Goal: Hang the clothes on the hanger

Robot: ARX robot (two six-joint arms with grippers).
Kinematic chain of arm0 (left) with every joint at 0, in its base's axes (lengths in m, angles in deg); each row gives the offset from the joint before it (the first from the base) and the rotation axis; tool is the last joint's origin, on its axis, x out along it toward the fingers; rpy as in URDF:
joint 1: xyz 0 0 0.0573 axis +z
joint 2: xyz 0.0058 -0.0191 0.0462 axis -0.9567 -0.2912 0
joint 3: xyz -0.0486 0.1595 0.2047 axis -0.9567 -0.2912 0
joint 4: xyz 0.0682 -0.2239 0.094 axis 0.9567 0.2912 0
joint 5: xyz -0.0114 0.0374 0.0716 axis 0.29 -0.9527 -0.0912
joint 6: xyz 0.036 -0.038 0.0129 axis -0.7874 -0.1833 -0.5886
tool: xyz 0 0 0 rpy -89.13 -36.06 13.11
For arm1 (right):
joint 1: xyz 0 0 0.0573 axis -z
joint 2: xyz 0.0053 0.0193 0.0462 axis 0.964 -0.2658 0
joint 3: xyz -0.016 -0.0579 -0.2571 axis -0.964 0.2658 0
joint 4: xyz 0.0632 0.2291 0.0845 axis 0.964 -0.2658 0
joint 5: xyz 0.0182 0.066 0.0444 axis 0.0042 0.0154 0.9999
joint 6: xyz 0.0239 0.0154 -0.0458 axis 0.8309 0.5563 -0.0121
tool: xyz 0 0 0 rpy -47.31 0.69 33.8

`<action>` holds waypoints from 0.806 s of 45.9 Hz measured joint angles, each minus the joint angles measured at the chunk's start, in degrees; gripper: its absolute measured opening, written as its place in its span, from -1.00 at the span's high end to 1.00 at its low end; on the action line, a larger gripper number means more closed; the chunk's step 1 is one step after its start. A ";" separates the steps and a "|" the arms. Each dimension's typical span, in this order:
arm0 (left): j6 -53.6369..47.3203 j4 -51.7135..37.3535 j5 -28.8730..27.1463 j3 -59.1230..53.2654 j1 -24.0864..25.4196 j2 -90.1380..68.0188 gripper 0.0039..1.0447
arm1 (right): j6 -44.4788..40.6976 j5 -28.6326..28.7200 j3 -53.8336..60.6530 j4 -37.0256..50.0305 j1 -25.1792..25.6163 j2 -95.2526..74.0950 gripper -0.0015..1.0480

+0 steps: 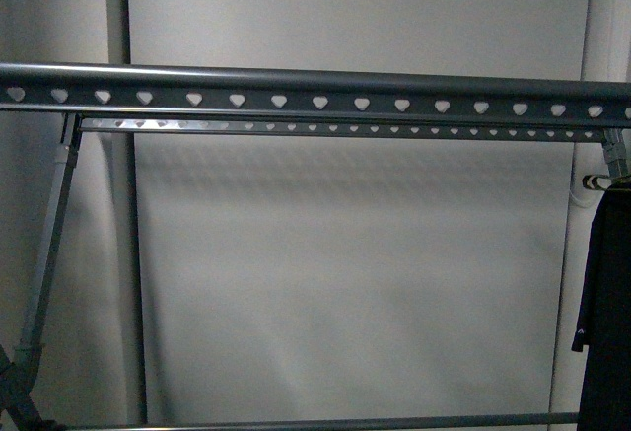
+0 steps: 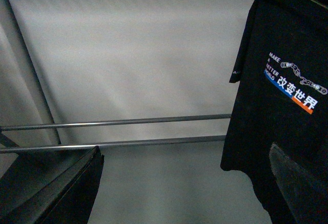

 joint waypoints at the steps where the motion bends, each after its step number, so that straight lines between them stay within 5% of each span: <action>1: -0.02 0.00 0.00 0.00 0.00 0.00 -0.88 | 0.00 0.02 0.00 0.00 0.00 0.00 -0.85; 14: 1.33 1.14 1.03 0.31 0.72 -1.60 -0.88 | 0.00 0.00 0.00 0.00 0.00 0.00 -0.86; 23: 16.87 -2.03 -16.39 9.66 9.62 -25.46 -0.88 | 0.00 0.02 0.00 0.00 0.00 0.00 -0.86; 37: 30.47 -7.17 -28.41 25.03 16.20 -50.73 -0.88 | 0.00 0.00 0.00 0.00 0.00 0.00 -0.85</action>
